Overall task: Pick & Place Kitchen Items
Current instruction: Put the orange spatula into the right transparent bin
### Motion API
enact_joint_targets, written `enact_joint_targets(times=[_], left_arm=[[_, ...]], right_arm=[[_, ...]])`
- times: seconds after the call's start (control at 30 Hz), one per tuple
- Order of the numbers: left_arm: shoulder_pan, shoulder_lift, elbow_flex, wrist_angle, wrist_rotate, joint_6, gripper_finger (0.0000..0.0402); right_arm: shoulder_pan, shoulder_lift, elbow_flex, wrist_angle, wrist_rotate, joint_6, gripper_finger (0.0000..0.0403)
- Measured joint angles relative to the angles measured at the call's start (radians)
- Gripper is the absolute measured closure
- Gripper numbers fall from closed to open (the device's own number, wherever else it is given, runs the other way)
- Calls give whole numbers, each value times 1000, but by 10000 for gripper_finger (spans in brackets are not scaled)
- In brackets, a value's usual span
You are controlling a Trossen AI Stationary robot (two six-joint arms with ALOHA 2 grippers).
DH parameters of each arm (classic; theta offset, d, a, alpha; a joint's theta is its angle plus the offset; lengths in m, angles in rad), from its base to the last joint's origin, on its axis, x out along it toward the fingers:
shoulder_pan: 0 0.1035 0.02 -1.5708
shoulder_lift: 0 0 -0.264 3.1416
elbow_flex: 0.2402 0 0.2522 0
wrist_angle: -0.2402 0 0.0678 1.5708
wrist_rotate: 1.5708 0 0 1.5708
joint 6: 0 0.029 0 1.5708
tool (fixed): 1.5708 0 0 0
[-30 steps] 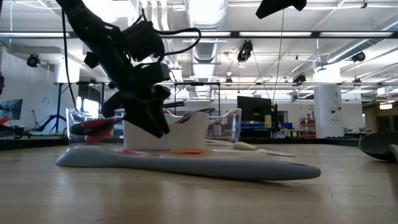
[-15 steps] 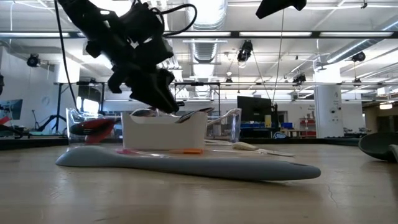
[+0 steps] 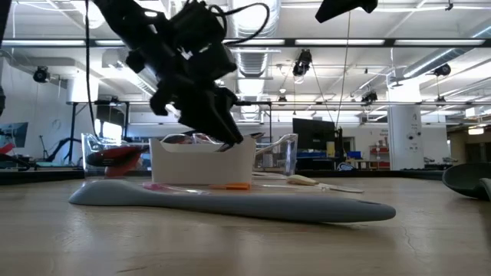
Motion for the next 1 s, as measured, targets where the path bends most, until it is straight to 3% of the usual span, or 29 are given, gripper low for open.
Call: enact_joint_targets(times=[0.43,0.83,1.0], left_arm=[[-26,183,95,-92,-149,-19,250],[-26,211,100,-95,-150,-35,250],[-30,208,100,-108,-156,-35,290]], right_arm=[[0,0,0,-4,-5,0,353],[0,0,-8,-5,-6,0,353],[0,0,-8,-5,-7,0,353]])
